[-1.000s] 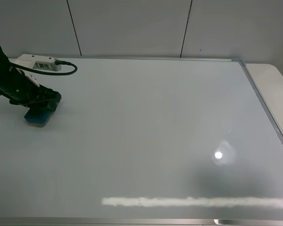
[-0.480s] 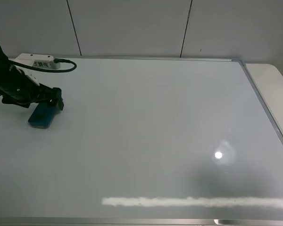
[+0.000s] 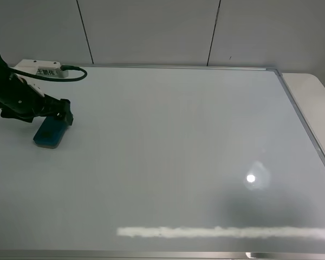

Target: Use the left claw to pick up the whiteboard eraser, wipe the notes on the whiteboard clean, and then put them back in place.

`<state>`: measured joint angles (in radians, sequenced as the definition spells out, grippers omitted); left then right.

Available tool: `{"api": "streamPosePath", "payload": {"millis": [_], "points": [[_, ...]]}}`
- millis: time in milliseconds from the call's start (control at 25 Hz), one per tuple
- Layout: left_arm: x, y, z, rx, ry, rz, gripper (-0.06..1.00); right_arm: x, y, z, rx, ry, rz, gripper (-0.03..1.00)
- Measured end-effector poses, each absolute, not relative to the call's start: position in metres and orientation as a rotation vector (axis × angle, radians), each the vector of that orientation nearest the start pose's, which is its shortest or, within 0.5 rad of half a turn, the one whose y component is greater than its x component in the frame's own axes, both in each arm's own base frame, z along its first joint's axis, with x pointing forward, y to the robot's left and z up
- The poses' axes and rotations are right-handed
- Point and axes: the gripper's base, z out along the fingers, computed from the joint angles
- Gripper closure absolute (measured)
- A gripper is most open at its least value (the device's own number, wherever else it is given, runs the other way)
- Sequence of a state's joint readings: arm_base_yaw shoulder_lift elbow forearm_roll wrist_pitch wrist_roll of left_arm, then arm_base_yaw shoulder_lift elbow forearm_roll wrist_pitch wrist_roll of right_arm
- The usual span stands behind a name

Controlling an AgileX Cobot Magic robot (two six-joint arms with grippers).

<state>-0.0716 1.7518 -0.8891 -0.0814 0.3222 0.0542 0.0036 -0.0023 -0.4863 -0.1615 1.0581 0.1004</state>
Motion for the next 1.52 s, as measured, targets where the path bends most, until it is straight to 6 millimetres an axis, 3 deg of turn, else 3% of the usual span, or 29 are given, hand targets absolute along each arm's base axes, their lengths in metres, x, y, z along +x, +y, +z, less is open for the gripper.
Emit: {"api": "streamPosePath", "payload": {"millis": [160, 360, 720, 960, 1280, 1400, 1520], "points": [[0.315, -0.024, 0.192, 0.101, 2.57, -0.052, -0.04, -0.004, -0.013, 0.275, 0.105, 2.042, -0.129, -0.02], [0.288, -0.021, 0.246, 0.137, 2.483, -0.027, -0.05, -0.004, -0.013, 0.275, 0.105, 2.042, -0.129, -0.02], [0.211, -0.014, 0.32, 0.164, 2.405, 0.017, -0.05, -0.004, -0.013, 0.275, 0.105, 2.042, -0.129, -0.02], [0.144, -0.004, 0.36, 0.171, 2.253, 0.096, -0.05, -0.004, -0.013, 0.275, 0.105, 2.042, -0.129, -0.02], [0.042, 0.009, 0.387, 0.074, 1.996, 0.137, -0.05, -0.004, -0.013, 0.275, 0.105, 2.042, -0.129, -0.02], [0.017, 0.012, 0.379, 0.055, 2.005, 0.16, -0.05, -0.004, -0.013, 0.275, 0.105, 2.042, -0.129, -0.02], [0.004, 0.016, 0.372, 0.023, 2.05, 0.188, -0.05, -0.004, -0.013, 0.275, 0.105, 2.042, -0.129, -0.02]]}}
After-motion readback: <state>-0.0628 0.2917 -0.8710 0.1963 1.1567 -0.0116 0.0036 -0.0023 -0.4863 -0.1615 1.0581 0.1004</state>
